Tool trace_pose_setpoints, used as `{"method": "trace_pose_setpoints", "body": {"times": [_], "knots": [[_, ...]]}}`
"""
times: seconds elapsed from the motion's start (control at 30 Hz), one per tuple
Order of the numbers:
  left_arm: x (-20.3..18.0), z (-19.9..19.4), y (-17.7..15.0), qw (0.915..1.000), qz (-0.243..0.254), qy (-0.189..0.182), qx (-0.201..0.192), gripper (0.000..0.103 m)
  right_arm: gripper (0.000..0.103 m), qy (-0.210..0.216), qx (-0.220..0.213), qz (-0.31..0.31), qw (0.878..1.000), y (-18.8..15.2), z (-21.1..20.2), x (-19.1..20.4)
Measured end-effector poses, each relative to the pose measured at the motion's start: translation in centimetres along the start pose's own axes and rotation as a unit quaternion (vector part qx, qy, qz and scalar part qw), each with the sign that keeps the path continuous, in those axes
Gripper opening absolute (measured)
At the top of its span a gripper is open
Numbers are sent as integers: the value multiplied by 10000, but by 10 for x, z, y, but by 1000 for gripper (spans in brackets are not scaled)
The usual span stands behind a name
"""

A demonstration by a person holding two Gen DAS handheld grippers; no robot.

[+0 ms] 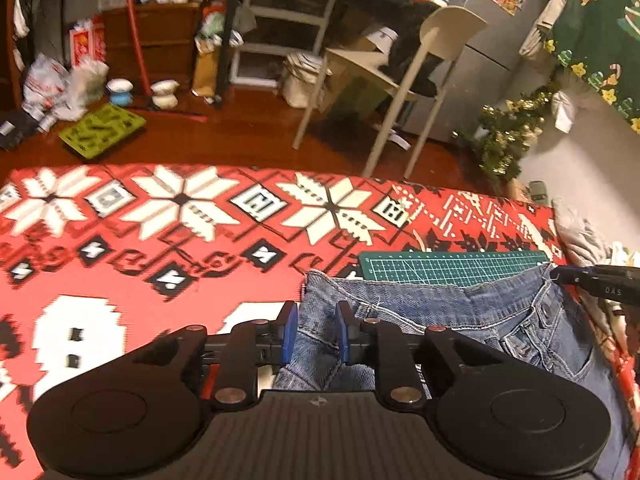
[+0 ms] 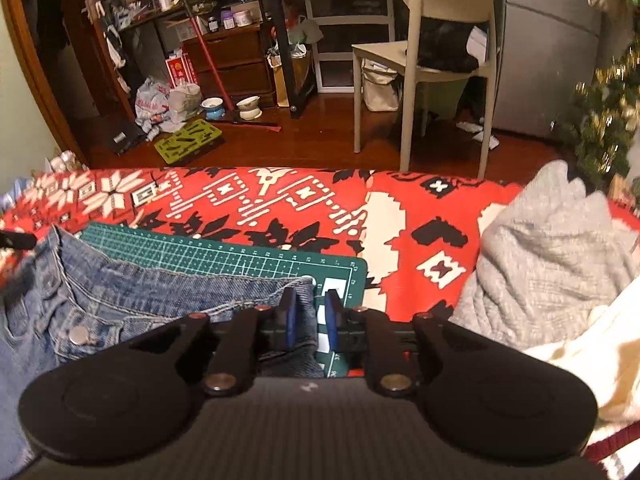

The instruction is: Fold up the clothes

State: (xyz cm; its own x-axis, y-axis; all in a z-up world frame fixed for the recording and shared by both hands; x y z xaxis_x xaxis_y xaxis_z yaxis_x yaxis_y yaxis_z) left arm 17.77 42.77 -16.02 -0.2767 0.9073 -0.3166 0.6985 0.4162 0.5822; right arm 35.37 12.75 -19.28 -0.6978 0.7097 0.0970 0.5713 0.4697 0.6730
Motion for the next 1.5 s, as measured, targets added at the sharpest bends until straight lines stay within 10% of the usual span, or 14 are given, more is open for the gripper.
{"method": "trace_pose_setpoints", "body": {"times": [0.57,0.9,1.5], "knots": [[-7,-1,19,9976,296,451,-423,5,4,-33,-268,-80,9996,16,-7,15],[2,-21,13,9962,87,675,-536,17,18,-312,-206,-221,9991,23,-16,18],[-121,-115,-189,9963,-27,-805,306,10,8,405,142,-742,9963,-150,-170,164]]}}
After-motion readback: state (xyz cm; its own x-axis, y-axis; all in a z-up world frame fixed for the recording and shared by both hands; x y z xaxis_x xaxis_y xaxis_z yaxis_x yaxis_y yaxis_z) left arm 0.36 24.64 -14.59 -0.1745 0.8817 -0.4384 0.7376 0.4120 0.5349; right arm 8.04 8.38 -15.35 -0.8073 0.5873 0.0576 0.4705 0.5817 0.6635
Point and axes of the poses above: each gripper's, at about its wrist camera, not at the fingertips, and z roughly the way its jaws point, x to its left, y to its top, the point moved 4 cm from there along z, roughly the way its jaws point, and after that the axes turned 5 degrees about -z, right-handed, at the moved point
